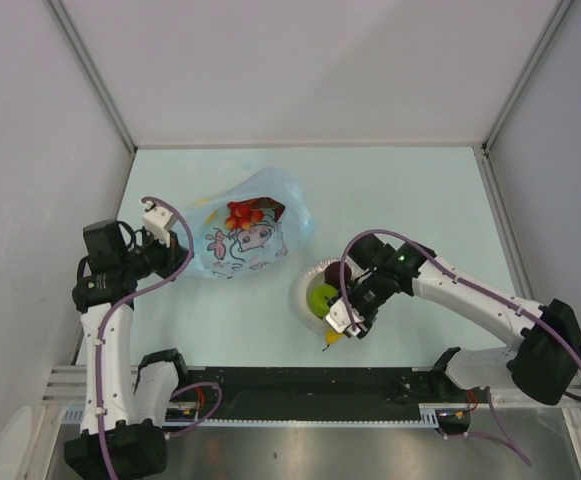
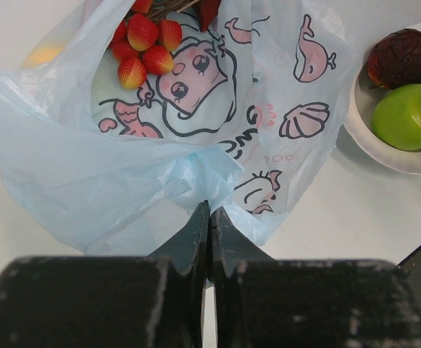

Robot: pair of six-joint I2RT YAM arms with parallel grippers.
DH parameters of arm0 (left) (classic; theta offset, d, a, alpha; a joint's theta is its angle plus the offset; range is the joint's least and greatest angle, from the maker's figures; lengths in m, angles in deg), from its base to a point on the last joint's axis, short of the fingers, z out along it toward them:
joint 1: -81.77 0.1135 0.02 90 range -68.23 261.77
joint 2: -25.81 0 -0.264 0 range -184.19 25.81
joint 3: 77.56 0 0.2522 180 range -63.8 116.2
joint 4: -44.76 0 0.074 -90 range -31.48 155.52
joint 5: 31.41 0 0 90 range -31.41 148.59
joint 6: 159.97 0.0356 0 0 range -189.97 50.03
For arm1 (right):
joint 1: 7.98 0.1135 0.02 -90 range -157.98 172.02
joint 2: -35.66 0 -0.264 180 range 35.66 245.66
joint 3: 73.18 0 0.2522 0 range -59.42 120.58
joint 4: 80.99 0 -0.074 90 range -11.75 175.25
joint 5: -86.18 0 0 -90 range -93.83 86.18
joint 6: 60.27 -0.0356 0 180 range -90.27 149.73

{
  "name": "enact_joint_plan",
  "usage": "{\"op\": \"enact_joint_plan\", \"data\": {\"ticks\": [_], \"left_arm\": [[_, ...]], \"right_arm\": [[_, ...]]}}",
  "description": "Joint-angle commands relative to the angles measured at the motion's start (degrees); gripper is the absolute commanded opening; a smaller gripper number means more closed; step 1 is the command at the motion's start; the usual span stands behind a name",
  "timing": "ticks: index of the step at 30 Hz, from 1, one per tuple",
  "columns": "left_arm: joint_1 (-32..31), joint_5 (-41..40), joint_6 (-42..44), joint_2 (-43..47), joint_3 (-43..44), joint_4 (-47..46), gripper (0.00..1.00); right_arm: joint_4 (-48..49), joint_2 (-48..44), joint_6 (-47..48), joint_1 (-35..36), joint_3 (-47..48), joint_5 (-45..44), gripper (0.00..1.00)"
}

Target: Take the fake fruits out of the plastic bag

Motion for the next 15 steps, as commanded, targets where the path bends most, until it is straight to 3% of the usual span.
{"op": "enact_joint_plan", "data": {"ticks": [1, 5, 9, 15], "left_arm": [[-0.3, -0.2, 1.0, 0.5, 0.2, 1.3, 0.06], [-0.2, -0.7, 1.0, 1.1, -0.2, 1.2, 0.06], [-0.2, -0.9, 0.8, 1.3, -0.3, 1.3, 0.06], [-0.2, -0.5, 0.7, 1.5, -0.4, 1.7, 0.06]], "right_arm": [[0.4, 2.2, 6.5, 0.3, -0.2, 1.4, 0.52], [-0.5, 4.3, 7.1, 0.2, -0.2, -1.3, 0.47], [-1.2, 7.5, 6.1, 0.2, -0.3, -4.6, 0.33], [0.1, 7.7, 4.3, 0.0, -0.3, -6.1, 0.33]]}}
